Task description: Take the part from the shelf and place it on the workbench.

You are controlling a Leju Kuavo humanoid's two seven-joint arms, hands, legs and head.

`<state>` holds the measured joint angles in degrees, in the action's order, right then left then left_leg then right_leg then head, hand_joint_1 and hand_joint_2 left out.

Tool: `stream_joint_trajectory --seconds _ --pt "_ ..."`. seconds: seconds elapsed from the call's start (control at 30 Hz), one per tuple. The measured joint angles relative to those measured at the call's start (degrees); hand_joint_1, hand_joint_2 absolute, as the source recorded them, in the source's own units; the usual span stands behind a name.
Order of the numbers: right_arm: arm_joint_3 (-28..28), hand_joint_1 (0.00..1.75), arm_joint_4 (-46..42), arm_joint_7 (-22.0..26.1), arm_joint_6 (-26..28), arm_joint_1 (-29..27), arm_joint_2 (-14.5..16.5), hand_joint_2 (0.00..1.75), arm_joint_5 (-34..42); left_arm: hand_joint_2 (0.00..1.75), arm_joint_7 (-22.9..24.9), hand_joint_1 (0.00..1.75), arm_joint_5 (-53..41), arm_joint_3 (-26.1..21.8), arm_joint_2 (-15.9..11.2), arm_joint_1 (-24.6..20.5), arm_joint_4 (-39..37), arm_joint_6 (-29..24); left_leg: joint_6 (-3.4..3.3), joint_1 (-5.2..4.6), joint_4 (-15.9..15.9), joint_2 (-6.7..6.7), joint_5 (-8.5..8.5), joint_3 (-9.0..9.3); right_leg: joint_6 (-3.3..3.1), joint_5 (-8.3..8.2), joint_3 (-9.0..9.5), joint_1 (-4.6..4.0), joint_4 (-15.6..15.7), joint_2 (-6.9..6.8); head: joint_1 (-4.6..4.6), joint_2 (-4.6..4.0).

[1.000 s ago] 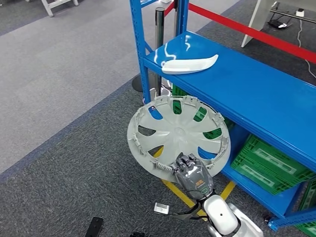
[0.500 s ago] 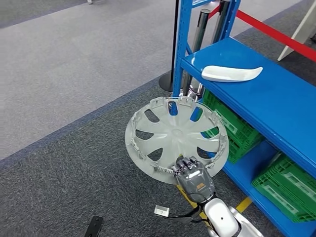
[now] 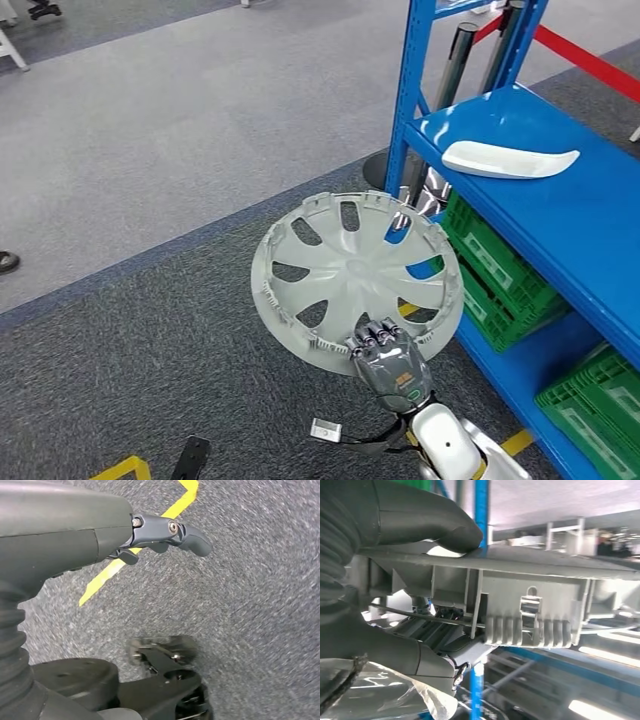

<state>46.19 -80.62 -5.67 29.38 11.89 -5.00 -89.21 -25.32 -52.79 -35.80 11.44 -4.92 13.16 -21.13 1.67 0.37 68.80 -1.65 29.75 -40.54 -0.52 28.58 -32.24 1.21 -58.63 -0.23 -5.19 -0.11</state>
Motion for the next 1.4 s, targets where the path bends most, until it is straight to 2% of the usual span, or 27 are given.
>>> stream_joint_trajectory --seconds 0.03,0.07,0.1,0.13,0.2,0.27,0.33,0.37,0.4,0.47,0.5,0.57,0.6,0.67,0.73,0.8,0.87,0.93,1.0,1.07,1.1,1.17,1.2,1.27,1.3,1.37,1.4 --pt "0.02 1.54 -0.03 0.18 -0.05 0.0 0.02 1.75 0.01 1.75 0.01 0.0 0.0 0.01 -0.01 -0.13 0.0 0.14 0.11 0.06 4.11 0.99 1.58 -1.89 -0.26 0.13 0.09 -0.17 0.0 -1.18 -0.14 0.0" --pt "0.04 1.54 -0.03 0.32 -0.09 0.03 0.05 1.75 0.02 1.75 0.01 0.0 0.01 0.01 -0.01 -0.1 0.0 0.25 0.08 0.09 5.64 1.12 1.68 -2.53 -0.34 0.23 0.17 -0.27 0.0 -2.09 -0.16 0.0" --pt "0.07 1.54 -0.03 0.4 -0.11 0.06 0.09 1.75 0.04 1.75 0.01 0.0 0.02 0.0 -0.02 -0.05 0.0 0.33 -0.05 0.07 4.62 1.24 0.62 -1.94 -0.36 0.33 0.28 -0.35 0.0 -2.88 -0.17 0.0" --pt "0.09 1.54 -0.03 0.43 -0.13 0.08 0.15 1.75 0.05 1.75 0.01 0.0 0.02 -0.01 -0.04 -0.02 0.0 0.37 -0.3 0.0 1.48 1.63 -1.19 -0.29 -0.32 0.45 0.43 -0.44 0.0 -3.6 -0.16 0.0" --pt "0.11 1.54 -0.03 0.49 -0.14 0.15 0.34 1.75 0.08 1.75 0.02 0.0 0.03 -0.01 -0.09 -0.13 0.0 0.4 -1.15 -0.62 -6.3 4.04 -4.08 3.68 -0.05 0.73 0.74 -0.71 0.0 -4.9 -0.15 0.0" --pt "0.15 1.54 -0.03 0.63 -0.22 0.3 0.51 1.75 0.21 1.75 0.04 0.0 0.01 0.0 -0.1 -0.31 0.0 0.44 -1.93 -1.36 -10.08 5.71 -4.65 5.43 0.42 0.97 0.93 -0.96 0.08 -6.15 -0.12 0.0" --pt "0.23 1.54 -0.03 0.84 -0.32 0.5 0.67 1.75 0.42 1.75 0.07 0.0 0.01 0.0 -0.14 -0.26 0.0 0.48 -2.43 -1.46 -10.59 4.65 -4.69 5.45 0.99 1.21 1.12 -1.02 0.29 -7.32 -0.09 0.0" --pt "0.28 1.54 -0.03 0.94 -0.38 0.64 0.74 1.75 0.54 1.75 0.09 0.0 0.0 -0.01 -0.15 -0.13 0.0 0.49 -2.66 -1.33 -10.92 3.87 -4.86 5.53 1.27 1.57 1.09 -0.93 0.09 -6.79 -0.03 0.0" --pt "0.32 1.54 -0.04 1.0 -0.44 0.8 0.8 1.75 0.71 1.75 0.13 0.0 -0.01 -0.01 -0.14 -0.09 0.0 0.5 -2.94 -1.14 -11.24 3.17 -5.07 5.64 1.5 2.31 0.63 -0.8 -0.93 -5.38 0.07 0.0" --pt "0.43 1.54 -0.02 1.1 -0.6 1.02 0.82 1.75 0.98 1.75 0.22 0.0 -0.05 0.01 -0.07 -0.27 0.0 0.49 -3.37 -0.86 -11.59 1.76 -5.31 5.73 1.82 5.09 -2.12 -0.56 -6.52 -1.57 0.28 0.0" --pt "0.48 1.54 0.02 1.13 -0.67 1.06 0.81 1.75 1.08 1.75 0.26 0.0 -0.07 0.01 -0.05 -0.39 0.0 0.48 -3.51 -0.82 -11.59 1.0 -5.33 5.7 1.93 6.66 -4.2 -0.53 -10.51 -0.47 0.32 0.0" --pt "0.6 1.54 0.2 1.18 -0.9 1.05 0.79 1.75 1.21 1.75 0.27 0.0 -0.1 0.02 -0.01 -0.39 0.0 0.49 -3.56 -0.8 -11.54 -0.67 -5.31 5.73 2.13 7.69 -7.45 -0.52 -15.82 0.1 0.31 0.0" --pt "0.66 1.54 0.3 1.2 -1.01 1.05 0.78 1.75 1.27 1.75 0.27 0.0 -0.1 0.01 -0.01 -0.33 0.0 0.51 -3.55 -0.76 -11.49 -1.56 -5.29 5.77 2.19 6.58 -7.78 -0.49 -15.56 0.16 0.3 0.0" --pt "0.73 1.54 0.42 1.22 -1.16 1.09 0.78 1.75 1.33 1.75 0.27 0.0 -0.11 0.01 -0.01 -0.28 0.0 0.55 -3.3 -0.59 -11.21 -3.35 -5.14 5.79 2.3 2.08 -5.57 -0.25 -9.25 1.12 0.31 0.0" --pt "0.76 1.54 0.48 1.24 -1.18 1.24 0.79 1.75 1.34 1.75 0.27 0.0 -0.15 0.0 -0.02 -0.35 0.0 0.57 -2.72 -0.51 -10.51 -4.95 -4.92 5.28 2.34 -0.53 -2.64 0.22 -2.81 3.99 0.34 0.0" --pt "0.83 1.54 0.56 1.26 -1.18 1.42 0.79 1.75 1.31 1.75 0.28 0.0 -0.2 -0.01 -0.05 -0.27 0.0 0.58 -2.06 -0.32 -10.06 -6.22 -5.02 4.54 2.11 -0.38 -1.66 0.33 -1.08 5.4 0.36 0.0" --pt "0.87 1.54 0.59 1.25 -1.19 1.56 0.85 1.75 1.31 1.75 0.32 0.0 -0.3 0.01 -0.11 0.09 0.0 0.57 -1.5 -0.11 -9.98 -6.88 -5.09 4.23 1.52 -0.41 -1.43 0.22 -0.83 4.1 0.36 0.0" --pt "0.9 1.54 0.6 1.25 -1.2 1.63 1.0 1.75 1.34 1.75 0.35 0.0 -0.45 0.02 -0.14 0.25 0.0 0.55 -0.96 -0.3 -7.68 -4.15 -3.73 3.17 0.69 -0.43 -0.9 0.2 -0.41 2.47 -0.06 0.0" --pt "0.94 1.54 0.61 1.27 -1.22 1.62 1.08 1.75 1.32 1.75 0.36 0.0 -0.54 0.02 -0.12 0.05 0.0 0.54 -0.49 -0.33 -1.2 -0.29 -0.65 0.08 0.02 -0.21 -0.49 -0.08 -0.25 0.64 -0.48 0.0" --pt "0.96 1.54 0.63 1.26 -1.22 1.62 1.08 1.75 1.29 1.75 0.36 0.0 -0.54 0.02 -0.11 0.0 0.0 0.54 -0.24 -0.09 5.21 0.95 1.51 -3.02 -0.28 0.08 -0.22 -0.39 -0.25 -1.26 -0.51 0.0" --pt "0.97 1.54 0.65 1.24 -1.23 1.62 1.07 1.75 1.31 1.75 0.36 0.0 -0.54 0.02 -0.11 0.09 0.0 0.54 -0.24 -0.03 5.9 1.12 1.18 -3.32 -0.32 0.22 -0.08 -0.5 -0.25 -2.12 -0.51 0.0" --pt "0.98 1.54 0.67 1.23 -1.23 1.58 1.08 1.75 1.36 1.75 0.34 0.0 -0.54 0.01 -0.13 0.27 0.0 0.54 -0.59 -0.1 0.64 1.8 -2.17 -0.53 -0.24 0.54 0.33 -0.66 -0.25 -3.61 -0.51 0.0" --pt "0.98 1.54 0.68 1.23 -1.23 1.59 1.09 1.75 1.37 1.75 0.33 0.0 -0.55 0.01 -0.14 0.25 0.0 0.54 -0.94 -0.41 -3.47 3.08 -3.69 1.68 -0.12 0.72 0.55 -0.73 -0.22 -4.26 -0.49 0.0" --pt "0.98 1.54 0.68 1.23 -1.21 1.67 1.1 1.75 1.36 1.75 0.29 0.0 -0.56 0.01 -0.15 0.08 0.0 0.46 -1.72 -1.19 -9.03 5.16 -5.1 4.52 0.3 1.05 0.82 -0.96 -0.2 -5.37 -0.45 0.0" --pt "1.01 1.54 0.69 1.23 -1.21 1.71 1.13 1.75 1.35 1.75 0.27 0.0 -0.57 0.02 -0.16 0.02 0.0 0.41 -2.0 -1.53 -9.84 5.53 -4.93 4.84 0.56 1.16 0.93 -1.04 -0.13 -5.94 -0.45 0.0" --pt "1.09 1.54 0.7 1.23 -1.21 1.79 1.2 1.75 1.35 1.75 0.25 0.0 -0.58 0.02 -0.24 0.11 0.0 0.31 -2.49 -1.54 -10.32 4.26 -5.13 4.83 1.17 1.44 1.1 -1.03 0.03 -6.83 -0.46 0.0" --pt "1.15 1.54 0.72 1.23 -1.22 1.84 1.24 1.75 1.36 1.75 0.25 0.0 -0.59 0.01 -0.28 0.19 0.0 0.23 -2.75 -1.35 -10.68 3.58 -5.27 5.02 1.45 1.84 1.05 -0.93 -0.22 -6.14 -0.41 0.0"
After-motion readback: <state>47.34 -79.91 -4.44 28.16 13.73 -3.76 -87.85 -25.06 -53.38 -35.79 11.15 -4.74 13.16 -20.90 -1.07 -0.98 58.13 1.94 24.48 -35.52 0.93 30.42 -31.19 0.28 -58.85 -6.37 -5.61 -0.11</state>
